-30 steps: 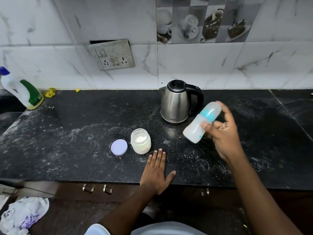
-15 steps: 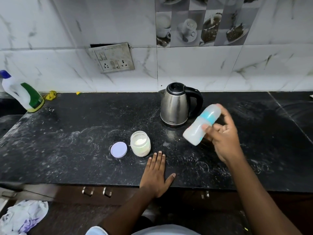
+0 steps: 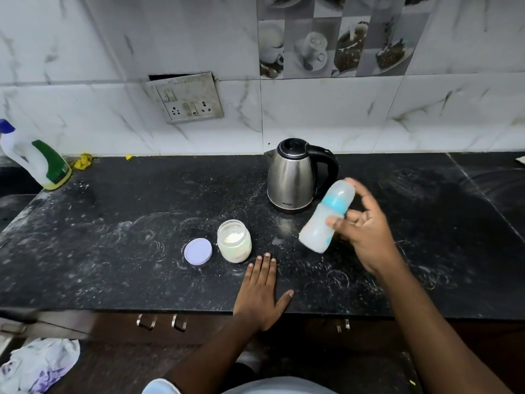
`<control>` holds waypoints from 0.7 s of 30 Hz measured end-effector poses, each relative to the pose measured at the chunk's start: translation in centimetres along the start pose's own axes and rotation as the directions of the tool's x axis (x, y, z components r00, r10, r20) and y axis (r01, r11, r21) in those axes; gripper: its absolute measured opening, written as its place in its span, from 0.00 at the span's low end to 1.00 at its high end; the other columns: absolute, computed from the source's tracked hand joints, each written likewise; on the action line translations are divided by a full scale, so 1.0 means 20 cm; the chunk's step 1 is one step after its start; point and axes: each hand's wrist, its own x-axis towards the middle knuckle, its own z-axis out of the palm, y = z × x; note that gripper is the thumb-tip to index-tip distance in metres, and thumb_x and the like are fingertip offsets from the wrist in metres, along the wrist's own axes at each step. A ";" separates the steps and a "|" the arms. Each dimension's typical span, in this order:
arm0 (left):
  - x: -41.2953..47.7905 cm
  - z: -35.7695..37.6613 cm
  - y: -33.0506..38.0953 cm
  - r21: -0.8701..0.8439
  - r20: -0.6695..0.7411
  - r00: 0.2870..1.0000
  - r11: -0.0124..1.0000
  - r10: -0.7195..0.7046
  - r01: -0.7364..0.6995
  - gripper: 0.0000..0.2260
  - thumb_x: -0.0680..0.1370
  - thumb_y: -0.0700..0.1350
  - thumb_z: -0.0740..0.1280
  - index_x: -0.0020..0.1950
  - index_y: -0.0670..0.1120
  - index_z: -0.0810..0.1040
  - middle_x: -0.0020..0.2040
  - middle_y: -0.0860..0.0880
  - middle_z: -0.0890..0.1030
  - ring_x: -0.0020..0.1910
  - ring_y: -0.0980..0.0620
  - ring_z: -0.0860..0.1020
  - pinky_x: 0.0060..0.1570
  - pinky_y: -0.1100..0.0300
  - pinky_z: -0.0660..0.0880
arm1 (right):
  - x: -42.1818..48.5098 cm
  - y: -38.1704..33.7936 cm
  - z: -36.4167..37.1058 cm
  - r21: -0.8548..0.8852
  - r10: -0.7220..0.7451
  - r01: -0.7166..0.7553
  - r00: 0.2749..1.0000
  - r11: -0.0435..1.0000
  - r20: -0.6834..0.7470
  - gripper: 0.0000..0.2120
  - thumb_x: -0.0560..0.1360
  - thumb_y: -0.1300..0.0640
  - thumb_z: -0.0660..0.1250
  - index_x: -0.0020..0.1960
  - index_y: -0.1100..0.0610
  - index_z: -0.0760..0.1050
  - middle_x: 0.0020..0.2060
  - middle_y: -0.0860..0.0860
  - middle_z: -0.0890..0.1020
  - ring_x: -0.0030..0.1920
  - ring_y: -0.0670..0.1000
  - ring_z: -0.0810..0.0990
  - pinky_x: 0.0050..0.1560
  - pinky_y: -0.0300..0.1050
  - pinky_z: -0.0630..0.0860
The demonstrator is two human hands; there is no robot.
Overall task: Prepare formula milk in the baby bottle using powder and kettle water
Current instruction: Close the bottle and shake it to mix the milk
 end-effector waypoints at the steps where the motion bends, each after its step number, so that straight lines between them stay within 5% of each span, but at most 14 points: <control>1: 0.00 0.00 0.01 -0.002 0.002 1.000 1.000 0.002 -0.002 0.44 0.82 0.74 0.38 0.88 0.45 0.37 0.88 0.46 0.35 0.86 0.47 0.32 0.86 0.46 0.36 | 0.01 -0.02 -0.02 0.054 -0.019 0.024 0.995 0.998 -0.102 0.39 0.69 0.62 0.79 0.75 0.43 0.69 0.56 0.59 0.87 0.56 0.58 0.87 0.53 0.55 0.85; 3: 0.00 0.00 0.01 -0.008 -0.004 1.000 1.000 0.001 -0.001 0.44 0.82 0.74 0.38 0.88 0.45 0.38 0.88 0.46 0.35 0.87 0.47 0.33 0.86 0.46 0.36 | 0.03 -0.03 -0.04 0.074 -0.026 0.038 0.986 0.997 -0.162 0.40 0.69 0.62 0.78 0.76 0.44 0.68 0.55 0.59 0.87 0.54 0.57 0.87 0.49 0.52 0.86; 7: -0.01 -0.01 0.01 -0.008 -0.003 1.000 1.000 0.001 -0.001 0.44 0.82 0.74 0.39 0.88 0.45 0.38 0.88 0.45 0.35 0.87 0.47 0.33 0.86 0.46 0.37 | -0.01 0.00 0.01 -0.063 0.041 -0.034 0.992 0.997 0.117 0.41 0.68 0.65 0.78 0.76 0.44 0.68 0.55 0.61 0.87 0.56 0.59 0.87 0.53 0.52 0.85; 11: 0.00 -0.01 0.01 -0.011 0.000 1.000 1.000 0.003 -0.003 0.44 0.82 0.73 0.38 0.88 0.45 0.38 0.88 0.45 0.36 0.87 0.47 0.33 0.86 0.46 0.37 | 0.02 -0.05 -0.02 0.083 -0.019 0.032 0.989 0.996 -0.146 0.39 0.70 0.62 0.77 0.76 0.43 0.68 0.56 0.60 0.87 0.56 0.58 0.87 0.51 0.53 0.85; 14: 0.00 -0.01 0.00 -0.003 0.003 1.000 1.000 0.002 -0.002 0.44 0.82 0.73 0.39 0.88 0.45 0.38 0.88 0.45 0.35 0.87 0.47 0.33 0.86 0.46 0.37 | -0.01 -0.02 0.02 -0.049 0.046 -0.041 0.992 0.998 0.121 0.40 0.69 0.65 0.79 0.74 0.42 0.70 0.55 0.62 0.87 0.54 0.58 0.87 0.53 0.54 0.85; 19: 0.00 -0.01 0.01 -0.014 -0.012 1.000 1.000 0.005 -0.005 0.44 0.82 0.73 0.39 0.88 0.44 0.38 0.88 0.45 0.36 0.87 0.47 0.33 0.86 0.46 0.36 | 0.02 -0.04 0.01 0.058 -0.036 0.043 0.993 0.997 -0.117 0.39 0.69 0.63 0.78 0.74 0.42 0.69 0.55 0.57 0.87 0.55 0.57 0.87 0.53 0.54 0.85; 21: -0.01 -0.01 0.01 -0.012 0.005 1.000 1.000 0.001 -0.001 0.44 0.82 0.73 0.39 0.88 0.44 0.38 0.88 0.45 0.36 0.87 0.47 0.33 0.86 0.46 0.36 | 0.00 -0.01 0.04 0.002 0.009 -0.009 0.999 1.000 0.050 0.40 0.68 0.66 0.78 0.73 0.41 0.70 0.55 0.59 0.87 0.54 0.57 0.87 0.55 0.56 0.85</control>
